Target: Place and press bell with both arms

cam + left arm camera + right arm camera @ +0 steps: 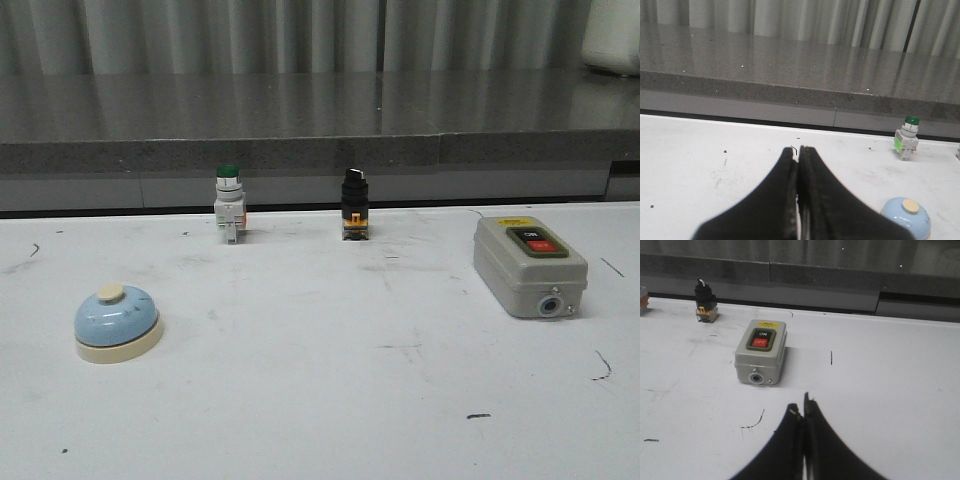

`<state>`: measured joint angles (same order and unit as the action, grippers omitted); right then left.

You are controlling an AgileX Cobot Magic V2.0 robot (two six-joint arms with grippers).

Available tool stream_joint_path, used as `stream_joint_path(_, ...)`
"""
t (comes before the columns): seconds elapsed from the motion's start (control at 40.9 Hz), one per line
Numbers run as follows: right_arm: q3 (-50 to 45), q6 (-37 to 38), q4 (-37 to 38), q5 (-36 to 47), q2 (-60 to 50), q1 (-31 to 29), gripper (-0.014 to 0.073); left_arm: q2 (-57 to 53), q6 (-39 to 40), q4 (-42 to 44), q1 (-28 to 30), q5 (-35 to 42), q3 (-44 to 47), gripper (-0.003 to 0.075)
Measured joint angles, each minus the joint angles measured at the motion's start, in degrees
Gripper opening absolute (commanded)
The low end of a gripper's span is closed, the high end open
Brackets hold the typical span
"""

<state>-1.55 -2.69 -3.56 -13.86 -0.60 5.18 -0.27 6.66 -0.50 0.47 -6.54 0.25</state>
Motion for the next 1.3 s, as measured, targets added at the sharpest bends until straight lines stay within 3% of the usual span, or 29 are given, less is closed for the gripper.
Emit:
stream_joint_path(1.077, 0.00, 0.00, 0.00, 0.00, 0.00, 0.00, -0.0062, 0.00, 0.00, 0.00, 0.00, 0.00, 0.00, -0.0020)
stream_joint_path(1.199, 0.00, 0.45, 0.00, 2.34, 0.00, 0.00, -0.0062, 0.00, 0.00, 0.00, 0.00, 4.88, 0.00, -0.0020)
stream_joint_path(1.297, 0.00, 0.69, 0.00, 6.68, 0.00, 0.00, -0.0062, 0.00, 0.00, 0.00, 0.00, 14.50, 0.00, -0.0020)
